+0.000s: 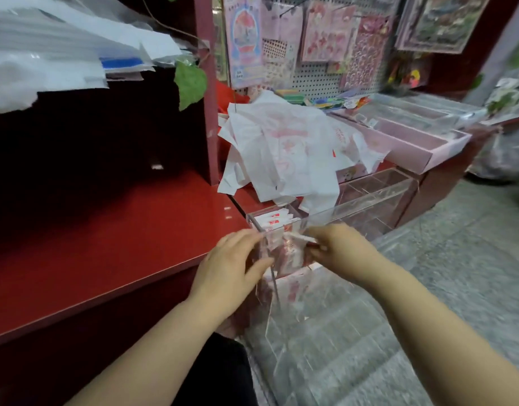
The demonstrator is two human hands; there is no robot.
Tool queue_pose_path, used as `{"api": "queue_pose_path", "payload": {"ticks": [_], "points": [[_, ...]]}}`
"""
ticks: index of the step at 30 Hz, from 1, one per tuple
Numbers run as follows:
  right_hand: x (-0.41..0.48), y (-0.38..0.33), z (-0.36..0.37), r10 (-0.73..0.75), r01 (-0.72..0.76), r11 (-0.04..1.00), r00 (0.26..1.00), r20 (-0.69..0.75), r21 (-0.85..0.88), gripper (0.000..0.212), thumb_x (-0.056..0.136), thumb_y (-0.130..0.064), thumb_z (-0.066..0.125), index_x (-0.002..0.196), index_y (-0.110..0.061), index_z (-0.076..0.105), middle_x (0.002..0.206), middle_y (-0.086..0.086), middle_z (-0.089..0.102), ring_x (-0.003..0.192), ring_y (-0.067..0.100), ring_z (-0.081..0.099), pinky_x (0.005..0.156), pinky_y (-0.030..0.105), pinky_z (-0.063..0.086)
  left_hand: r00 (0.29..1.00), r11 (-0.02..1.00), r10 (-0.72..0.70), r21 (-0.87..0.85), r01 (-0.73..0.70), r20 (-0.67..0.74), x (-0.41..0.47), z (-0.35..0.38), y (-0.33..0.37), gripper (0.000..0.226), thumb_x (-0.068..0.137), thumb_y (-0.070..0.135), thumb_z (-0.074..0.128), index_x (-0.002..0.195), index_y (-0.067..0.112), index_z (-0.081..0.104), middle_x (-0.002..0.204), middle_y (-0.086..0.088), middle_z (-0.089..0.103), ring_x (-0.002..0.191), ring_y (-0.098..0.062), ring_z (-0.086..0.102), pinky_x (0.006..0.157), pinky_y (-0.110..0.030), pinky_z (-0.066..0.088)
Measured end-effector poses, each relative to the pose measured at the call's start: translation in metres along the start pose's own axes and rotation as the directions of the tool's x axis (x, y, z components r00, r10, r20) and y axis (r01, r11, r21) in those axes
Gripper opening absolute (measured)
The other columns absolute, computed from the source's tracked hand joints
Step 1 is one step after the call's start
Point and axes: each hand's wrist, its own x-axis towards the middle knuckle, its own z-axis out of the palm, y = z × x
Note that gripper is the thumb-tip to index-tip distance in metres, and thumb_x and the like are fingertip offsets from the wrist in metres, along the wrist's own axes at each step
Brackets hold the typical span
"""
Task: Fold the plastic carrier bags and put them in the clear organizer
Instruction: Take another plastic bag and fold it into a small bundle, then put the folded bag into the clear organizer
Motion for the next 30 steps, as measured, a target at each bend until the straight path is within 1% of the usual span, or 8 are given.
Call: {"api": "queue_pose_path", "payload": {"ticks": [3, 6, 12, 16, 19, 23, 26, 30], "points": [[0.001, 0.052, -0.003, 0.201, -0.142, 0.918, 0.972, -0.126, 0.371, 0.009, 0.08, 0.004, 0.058, 0.081, 0.002, 0.067, 0.072, 0.008, 0.063, 0.061, 0.01, 0.055, 0.055, 0.015, 0.037, 0.995, 0.989, -0.025, 0.149, 0.011, 0.096, 0.005, 0.027, -0.009, 0.068, 0.093, 0.058, 0.025, 0.147, 0.024, 0.003, 0.147, 0.017, -0.008, 0.142, -0.008, 0.007, 0.11, -0.018, -0.005], [0.006, 0.09, 0.014, 0.377, -0.182, 0.698, 0.915, -0.14, 0.693, 0.017, 0.081, 0.013, 0.056, 0.082, -0.003, 0.062, 0.06, -0.008, 0.063, 0.051, -0.007, 0.056, 0.054, 0.003, 0.041, 0.984, 0.957, 0.022, 0.28, -0.072, 0.178, 0.001, 0.044, -0.018, 0.073, 0.093, 0.059, 0.002, 0.145, 0.011, 0.02, 0.144, 0.001, 0.022, 0.131, -0.015, 0.038, 0.11, -0.026, 0.002], [0.031, 0.128, 0.061, 0.495, -0.211, 0.545, 0.862, -0.108, 0.812, 0.02, 0.08, 0.016, 0.054, 0.093, 0.003, 0.062, 0.064, -0.013, 0.067, 0.057, -0.008, 0.059, 0.061, 0.006, 0.047, 0.995, 0.942, 0.078, 0.321, -0.092, 0.055, 0.0, 0.062, -0.026, 0.066, 0.096, 0.053, 0.005, 0.146, 0.014, 0.02, 0.142, -0.005, 0.032, 0.128, -0.016, 0.031, 0.112, -0.031, 0.003], [0.038, 0.134, 0.072, 0.491, -0.268, 0.631, 0.864, -0.107, 0.728, 0.019, 0.081, 0.016, 0.053, 0.098, 0.013, 0.061, 0.076, -0.004, 0.06, 0.051, -0.011, 0.055, 0.055, 0.005, 0.043, 0.995, 0.939, 0.094, 0.331, -0.099, 0.03, 0.0, 0.066, -0.028, 0.067, 0.096, 0.054, 0.006, 0.14, 0.007, 0.025, 0.141, -0.005, 0.033, 0.128, -0.017, 0.031, 0.112, -0.032, 0.005], [0.039, 0.127, 0.065, 0.435, -0.298, 0.743, 0.895, -0.094, 0.6, 0.014, 0.084, 0.01, 0.053, 0.086, 0.003, 0.064, 0.067, -0.003, 0.055, 0.056, -0.001, 0.055, 0.052, 0.008, 0.038, 0.995, 0.937, 0.104, 0.335, -0.099, 0.003, 0.0, 0.069, -0.03, 0.067, 0.096, 0.054, 0.006, 0.139, 0.007, 0.026, 0.141, -0.006, 0.032, 0.128, -0.017, 0.031, 0.112, -0.032, 0.005], [0.05, 0.111, 0.055, 0.263, -0.263, 0.965, 0.965, -0.016, 0.001, 0.016, 0.088, -0.005, 0.047, 0.093, -0.008, 0.062, 0.093, 0.012, 0.066, 0.094, 0.03, 0.055, 0.077, 0.03, 0.038, 0.991, 0.928, 0.13, 0.354, -0.118, -0.01, 0.0, 0.069, -0.03, 0.065, 0.096, 0.053, 0.006, 0.144, 0.011, 0.02, 0.141, -0.006, 0.032, 0.128, -0.018, 0.031, 0.112, -0.032, 0.003], [0.061, 0.098, 0.055, 0.188, -0.141, 0.939, 0.974, 0.123, -0.315, 0.025, 0.09, -0.009, 0.041, 0.107, -0.013, 0.059, 0.106, 0.011, 0.063, 0.103, 0.029, 0.052, 0.084, 0.032, 0.034, 0.993, 0.927, 0.118, 0.36, -0.107, -0.007, 0.0, 0.069, -0.029, 0.068, 0.096, 0.054, 0.005, 0.138, 0.006, 0.028, 0.141, -0.006, 0.032, 0.128, -0.018, 0.031, 0.112, -0.032, 0.003], [0.067, 0.093, 0.057, 0.231, -0.149, 0.944, 0.936, 0.266, -0.294, 0.013, 0.088, -0.007, 0.042, 0.084, -0.007, 0.055, 0.086, 0.013, 0.053, 0.078, 0.026, 0.047, 0.065, 0.027, 0.031, 0.992, 0.924, 0.127, 0.365, -0.111, -0.021, 0.0, 0.071, -0.03, 0.068, 0.096, 0.054, 0.005, 0.138, 0.005, 0.028, 0.141, -0.007, 0.032, 0.128, -0.018, 0.031, 0.112, -0.033, 0.004]]}}
